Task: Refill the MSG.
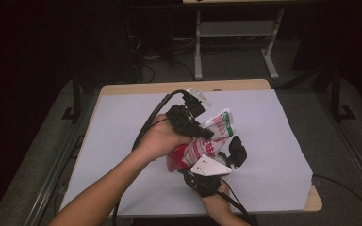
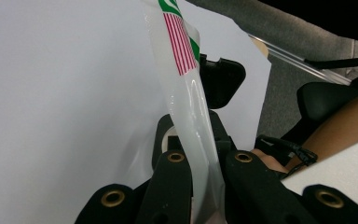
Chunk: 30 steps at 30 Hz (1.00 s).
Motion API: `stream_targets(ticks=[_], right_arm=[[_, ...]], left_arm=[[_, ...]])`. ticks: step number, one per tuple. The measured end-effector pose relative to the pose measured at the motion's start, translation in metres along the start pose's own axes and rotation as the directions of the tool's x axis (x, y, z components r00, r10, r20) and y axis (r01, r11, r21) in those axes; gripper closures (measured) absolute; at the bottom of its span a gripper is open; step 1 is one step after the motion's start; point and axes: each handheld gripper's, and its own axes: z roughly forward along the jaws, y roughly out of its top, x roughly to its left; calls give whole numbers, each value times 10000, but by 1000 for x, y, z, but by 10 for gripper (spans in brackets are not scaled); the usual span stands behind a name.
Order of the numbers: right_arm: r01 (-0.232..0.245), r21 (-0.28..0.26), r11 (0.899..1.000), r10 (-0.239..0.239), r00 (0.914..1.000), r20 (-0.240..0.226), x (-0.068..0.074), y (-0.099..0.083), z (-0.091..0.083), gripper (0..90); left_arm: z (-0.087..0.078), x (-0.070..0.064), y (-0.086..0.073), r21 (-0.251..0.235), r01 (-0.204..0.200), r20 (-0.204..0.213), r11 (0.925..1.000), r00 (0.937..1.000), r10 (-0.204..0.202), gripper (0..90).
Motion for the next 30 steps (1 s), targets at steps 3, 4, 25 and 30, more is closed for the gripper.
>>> stream_targets(ticks=[3,4,25,30], right_arm=[[22,24,10000,-22,10000,13,0,0,0,900],[21,35,10000,-21,10000,12,0,0,0,900],[137,146,9998,-139,9997,187,2,0,1,900],[134,293,9995,-141,9996,263,2,0,-1,900]], left_arm=[[-3,1,-2,-38,-101,21,9999,9999,101,900],[-4,1,-3,-99,-48,56,9999,10000,48,900],[-34,14,-41,-1194,351,231,9922,9992,-326,900],[-41,22,-54,-1502,543,259,9872,9984,-510,900]])
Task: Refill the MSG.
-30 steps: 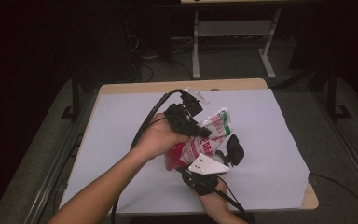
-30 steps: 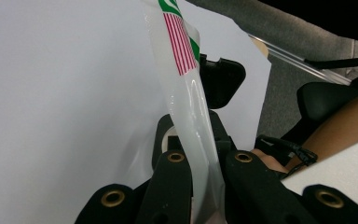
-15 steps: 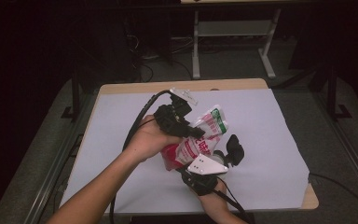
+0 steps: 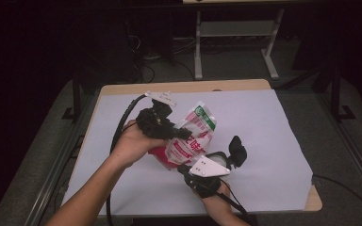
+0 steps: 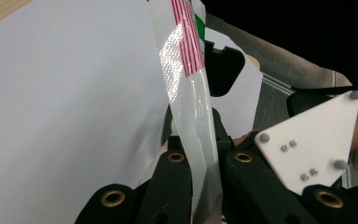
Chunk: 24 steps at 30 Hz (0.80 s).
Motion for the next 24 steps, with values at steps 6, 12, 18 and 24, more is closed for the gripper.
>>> stream_targets(ticks=[6,12,18,24], right_arm=[[201,52,9998,-200,9998,-35,-1,1,-4,900],[281,82,9996,-277,9988,-392,-8,4,-13,900],[156,339,9993,-126,9961,-874,-19,6,-23,900],[147,436,9989,-92,9923,-1239,-30,7,-33,900]], left_arm=[[-11,11,-11,-370,213,-212,9991,9995,-221,900],[-21,26,-23,-813,360,-533,9960,9978,-404,900],[-26,46,-35,-1217,466,-952,9915,9937,-584,900],[-26,61,-42,-1500,470,-1308,9876,9892,-669,900]])
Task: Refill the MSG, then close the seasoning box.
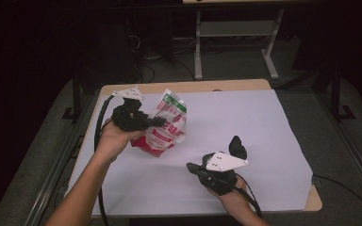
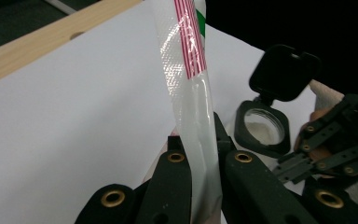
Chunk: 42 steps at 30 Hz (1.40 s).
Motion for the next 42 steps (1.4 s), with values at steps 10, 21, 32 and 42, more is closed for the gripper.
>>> stream_targets(ticks=[10,21,32,42], right_arm=[[12,109,9999,-8,9992,-406,-16,-5,-18,900],[-92,213,9997,104,9984,-557,-24,-7,-25,900],[-1,452,9990,39,9966,-828,-30,-10,-28,900],[-172,457,9988,225,9928,-1175,-37,-15,-44,900]], left_arm=[[12,18,-6,-275,-152,-380,9995,9992,142,900],[18,25,-20,62,115,-497,9999,9987,-111,900],[5,32,-38,11,331,-440,9995,9985,-330,900],[-9,29,-47,423,357,-600,9985,9977,-331,900]])
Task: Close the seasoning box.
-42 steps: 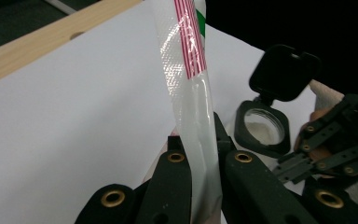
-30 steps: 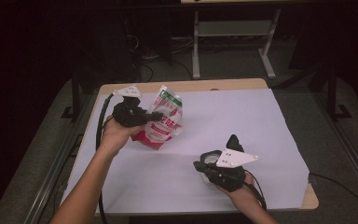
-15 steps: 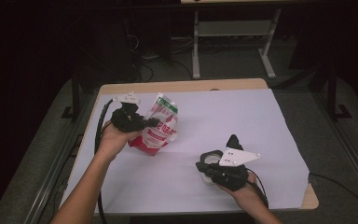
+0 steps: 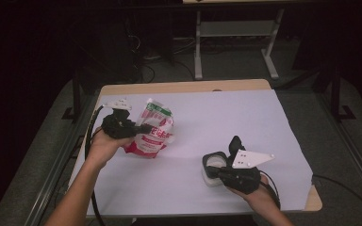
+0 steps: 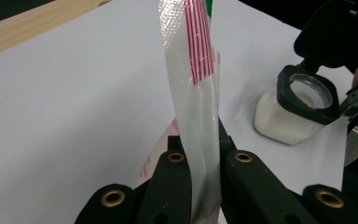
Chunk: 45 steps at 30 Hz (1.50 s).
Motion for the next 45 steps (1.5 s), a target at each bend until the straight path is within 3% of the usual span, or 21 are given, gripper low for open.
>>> stream_targets(ticks=[11,14,22,26,39,45], right_arm=[[-199,19,9998,199,9998,-11,-4,-9,-14,900],[-174,52,9998,174,9998,-86,-3,-11,-16,900],[-218,91,9997,218,9997,-59,-5,-18,-27,900],[-272,77,9996,271,9996,20,-7,-23,-33,900],[-420,207,9989,411,9982,434,-15,-37,-51,900],[-732,245,9970,709,9938,855,-22,-48,-65,900]], left_arm=[[-12,14,-31,477,388,-817,9981,9961,-348,900],[-18,20,-45,172,767,-807,9969,9939,-751,900],[-26,28,-79,-135,1123,-707,9936,9911,-1130,900],[-27,27,-92,-229,1004,-707,9947,9923,-1018,900],[-33,25,-104,-432,837,-429,9956,9954,-856,894],[-39,24,-108,-627,823,-388,9946,9956,-848,820]])
